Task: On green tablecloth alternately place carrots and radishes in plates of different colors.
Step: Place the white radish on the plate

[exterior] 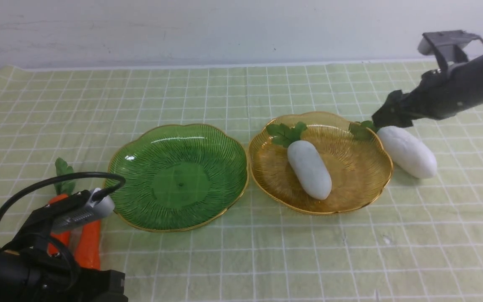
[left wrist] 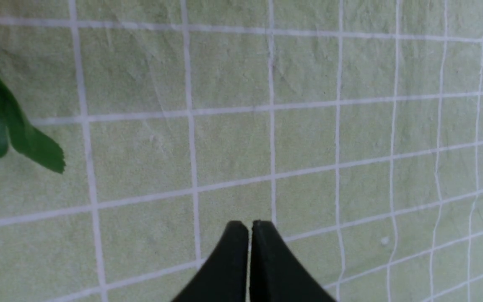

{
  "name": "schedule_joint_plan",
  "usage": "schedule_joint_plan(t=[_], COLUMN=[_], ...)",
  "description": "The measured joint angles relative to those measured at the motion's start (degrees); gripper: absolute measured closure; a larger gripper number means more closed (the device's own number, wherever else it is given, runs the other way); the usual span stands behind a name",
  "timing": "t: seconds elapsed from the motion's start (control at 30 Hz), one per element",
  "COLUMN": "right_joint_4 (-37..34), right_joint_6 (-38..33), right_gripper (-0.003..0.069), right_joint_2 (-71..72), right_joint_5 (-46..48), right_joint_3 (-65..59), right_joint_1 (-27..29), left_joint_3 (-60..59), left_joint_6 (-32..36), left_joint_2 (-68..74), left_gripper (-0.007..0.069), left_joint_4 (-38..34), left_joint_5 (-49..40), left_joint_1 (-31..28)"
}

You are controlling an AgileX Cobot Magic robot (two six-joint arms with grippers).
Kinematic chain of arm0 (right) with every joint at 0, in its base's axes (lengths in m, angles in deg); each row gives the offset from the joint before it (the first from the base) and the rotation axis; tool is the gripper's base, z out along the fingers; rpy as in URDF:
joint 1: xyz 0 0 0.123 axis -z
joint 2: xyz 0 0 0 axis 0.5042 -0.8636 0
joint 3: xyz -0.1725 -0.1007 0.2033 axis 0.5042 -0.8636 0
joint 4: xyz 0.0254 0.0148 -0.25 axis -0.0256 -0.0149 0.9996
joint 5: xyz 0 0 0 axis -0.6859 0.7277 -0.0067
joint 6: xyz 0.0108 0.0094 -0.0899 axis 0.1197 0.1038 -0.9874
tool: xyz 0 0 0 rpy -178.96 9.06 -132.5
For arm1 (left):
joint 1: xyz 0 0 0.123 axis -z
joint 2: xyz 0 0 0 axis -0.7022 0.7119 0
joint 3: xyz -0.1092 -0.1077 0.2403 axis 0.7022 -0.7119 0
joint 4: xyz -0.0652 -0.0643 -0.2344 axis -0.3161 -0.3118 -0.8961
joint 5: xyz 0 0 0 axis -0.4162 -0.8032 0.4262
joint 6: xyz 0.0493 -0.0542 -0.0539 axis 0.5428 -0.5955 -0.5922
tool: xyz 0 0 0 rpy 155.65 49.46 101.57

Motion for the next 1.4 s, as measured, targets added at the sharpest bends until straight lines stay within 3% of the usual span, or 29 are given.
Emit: schedule_joint_plan(t=[0.27, 0.63, 0.73, 0.83, 1.03, 1.2, 1.4], right_joint_4=[6.8, 8.1, 9.0, 11.5, 16.2, 13.0, 4.2], right_joint_6=[0.0, 0.0, 0.0, 0.4, 2.7, 9.5, 17.3], right_gripper=[0.0076, 0.0092, 0.0135, 0.0225, 0.0225, 0.0225, 0.0225], right_joint_2=[-4.7, -9.8, -9.8, -9.8, -7.8, -6.1, -6.7], right_joint_5=[-1.2, -0.3, 0.4, 2.4, 12.4, 24.0, 26.0], right_joint_3=[0.1, 0.1, 0.4, 2.4, 11.4, 19.4, 21.3], right_joint_1=[2.2, 2.2, 2.2, 2.2, 2.2, 2.2, 0.9], left_joint_3=[0.0, 0.0, 0.0, 0.0, 0.0, 0.0, 0.0], left_joint_6=[0.0, 0.0, 0.0, 0.0, 0.0, 0.0, 0.0], left_joint_2=[0.0, 0.0, 0.0, 0.0, 0.0, 0.0, 0.0], left_gripper=[0.0631, 0.0631, 0.0631, 0.0631, 0.0631, 0.0631, 0.0631], left_joint_4=[0.0, 0.0, 0.0, 0.0, 0.0, 0.0, 0.0], left_joint_5=[0.0, 0.0, 0.1, 0.2, 0.2, 0.2, 1.1], left_joint_1=[0.0, 0.0, 0.0, 0.0, 0.0, 0.0, 0.0])
